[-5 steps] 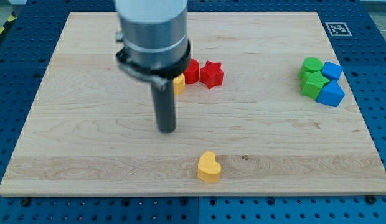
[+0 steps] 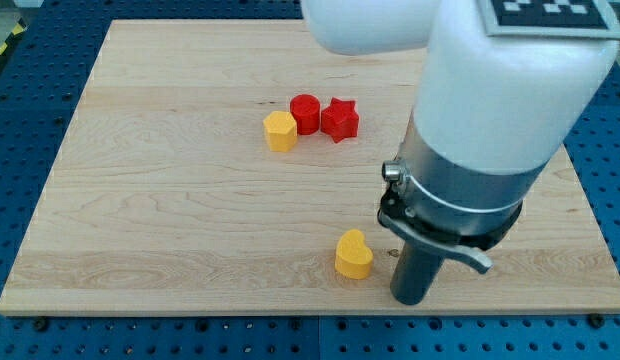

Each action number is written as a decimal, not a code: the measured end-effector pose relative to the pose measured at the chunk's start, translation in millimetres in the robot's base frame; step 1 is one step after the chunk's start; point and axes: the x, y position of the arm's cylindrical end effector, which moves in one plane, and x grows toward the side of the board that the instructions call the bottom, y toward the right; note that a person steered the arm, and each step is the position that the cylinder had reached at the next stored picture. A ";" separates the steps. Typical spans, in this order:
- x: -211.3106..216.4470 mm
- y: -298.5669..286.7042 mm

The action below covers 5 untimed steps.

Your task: Move the yellow heart towards up

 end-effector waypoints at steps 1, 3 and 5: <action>-7.0 -50.0; -12.0 -86.2; -12.2 -41.5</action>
